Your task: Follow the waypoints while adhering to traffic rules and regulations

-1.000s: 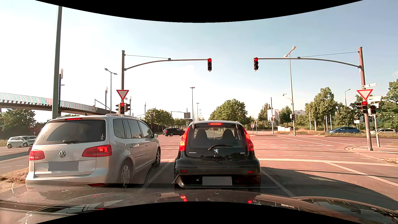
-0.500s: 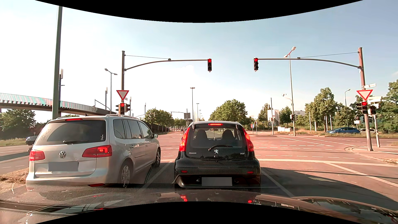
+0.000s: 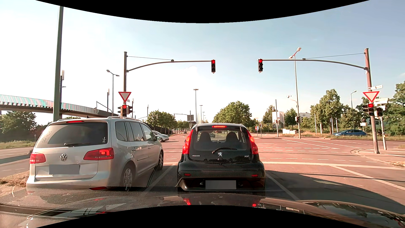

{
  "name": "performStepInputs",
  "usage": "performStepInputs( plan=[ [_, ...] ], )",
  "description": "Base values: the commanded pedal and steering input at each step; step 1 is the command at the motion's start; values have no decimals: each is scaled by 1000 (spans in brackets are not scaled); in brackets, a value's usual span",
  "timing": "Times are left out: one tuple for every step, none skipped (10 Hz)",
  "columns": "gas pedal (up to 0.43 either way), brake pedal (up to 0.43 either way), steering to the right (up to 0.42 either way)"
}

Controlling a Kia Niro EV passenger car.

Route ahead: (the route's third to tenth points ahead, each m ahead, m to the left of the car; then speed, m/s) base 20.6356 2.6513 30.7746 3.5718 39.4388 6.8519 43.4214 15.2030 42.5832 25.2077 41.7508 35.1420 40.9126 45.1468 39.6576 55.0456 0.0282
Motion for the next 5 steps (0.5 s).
performStepInputs(
  plan=[
    [0, 262, -31],
    [0, 262, -31],
    [0, 262, -32],
    [0, 262, -31],
    [0, 262, -31]
  ],
)
